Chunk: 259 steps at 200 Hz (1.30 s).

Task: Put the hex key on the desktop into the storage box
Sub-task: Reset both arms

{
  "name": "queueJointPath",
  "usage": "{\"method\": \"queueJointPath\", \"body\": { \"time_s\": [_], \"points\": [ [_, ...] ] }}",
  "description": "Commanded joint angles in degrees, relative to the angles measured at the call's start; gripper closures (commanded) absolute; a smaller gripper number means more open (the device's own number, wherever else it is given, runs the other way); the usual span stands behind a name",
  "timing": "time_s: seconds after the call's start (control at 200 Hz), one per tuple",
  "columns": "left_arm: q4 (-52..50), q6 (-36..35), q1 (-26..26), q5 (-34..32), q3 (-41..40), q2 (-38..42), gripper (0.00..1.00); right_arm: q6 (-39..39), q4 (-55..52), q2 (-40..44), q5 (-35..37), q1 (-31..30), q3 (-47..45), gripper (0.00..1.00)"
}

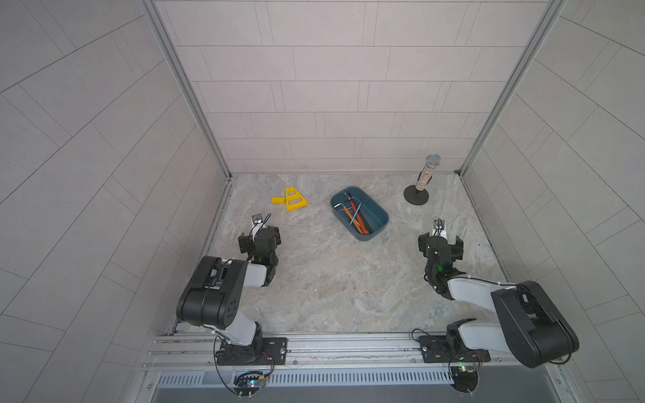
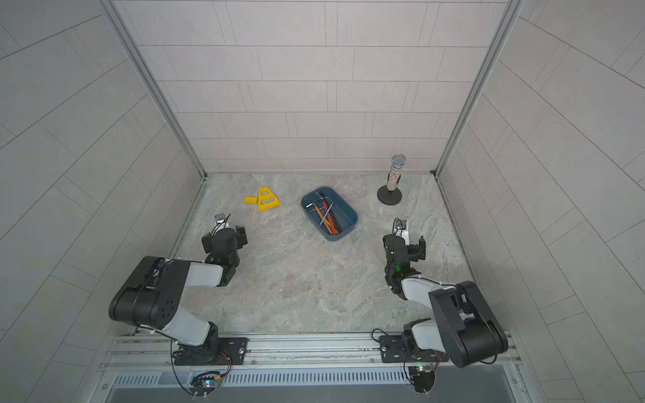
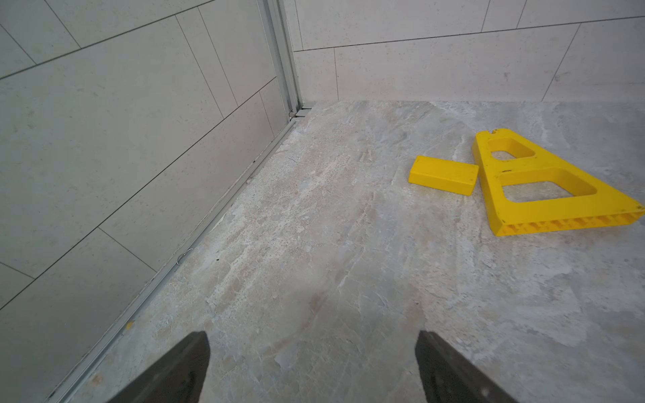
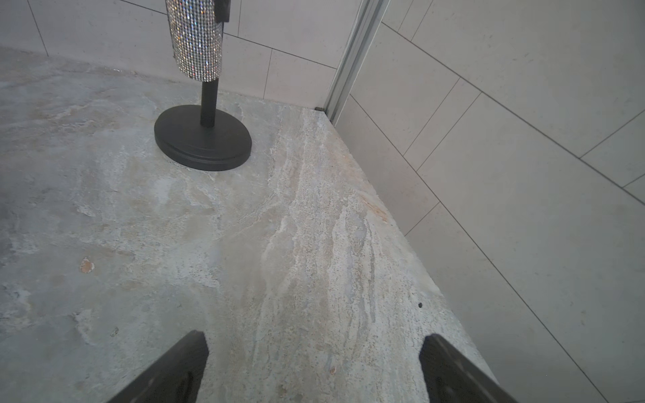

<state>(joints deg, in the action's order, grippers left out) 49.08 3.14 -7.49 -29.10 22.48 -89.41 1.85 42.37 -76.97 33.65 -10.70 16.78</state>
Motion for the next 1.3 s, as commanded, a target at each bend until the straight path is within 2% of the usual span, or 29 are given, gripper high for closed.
{"method": "queueJointPath", "body": {
  "time_s": [0.0,0.075,0.165,0.235,0.34,0.39,1.291],
  "points": [
    [2.59,-0.38,0.32,0.96,-0.47,0.16,0.0,-0.06,10.29,-2.25,-4.54,1.65,0.24,0.0],
    [6.36,-1.17,0.36,1.15,-1.45,-1.0,0.0,-0.07,13.54,-5.13,-7.3,2.4,-0.34,0.0],
    [4.74,-0.75,0.31,1.07,-1.07,-0.38,0.0,-0.36,29.41,-13.29,-9.37,3.65,-3.38,0.0],
    [3.08,-0.64,0.35,1.03,-0.45,-0.21,0.0,-1.34,33.81,-17.05,-11.47,3.87,-3.5,0.0],
    [3.3,-0.63,0.31,1.15,-0.34,-0.55,0.0,0.77,18.06,-12.6,-12.58,5.03,1.01,0.0],
    [3.67,-0.73,0.48,1.41,-0.32,-0.85,0.0,2.14,14.77,-13.12,-13.21,6.15,3.12,0.0],
    [3.89,-0.7,0.54,1.5,-0.51,-0.68,0.0,3.36,14.58,-13.23,-12.2,6.9,3.33,0.0]
  ]
}}
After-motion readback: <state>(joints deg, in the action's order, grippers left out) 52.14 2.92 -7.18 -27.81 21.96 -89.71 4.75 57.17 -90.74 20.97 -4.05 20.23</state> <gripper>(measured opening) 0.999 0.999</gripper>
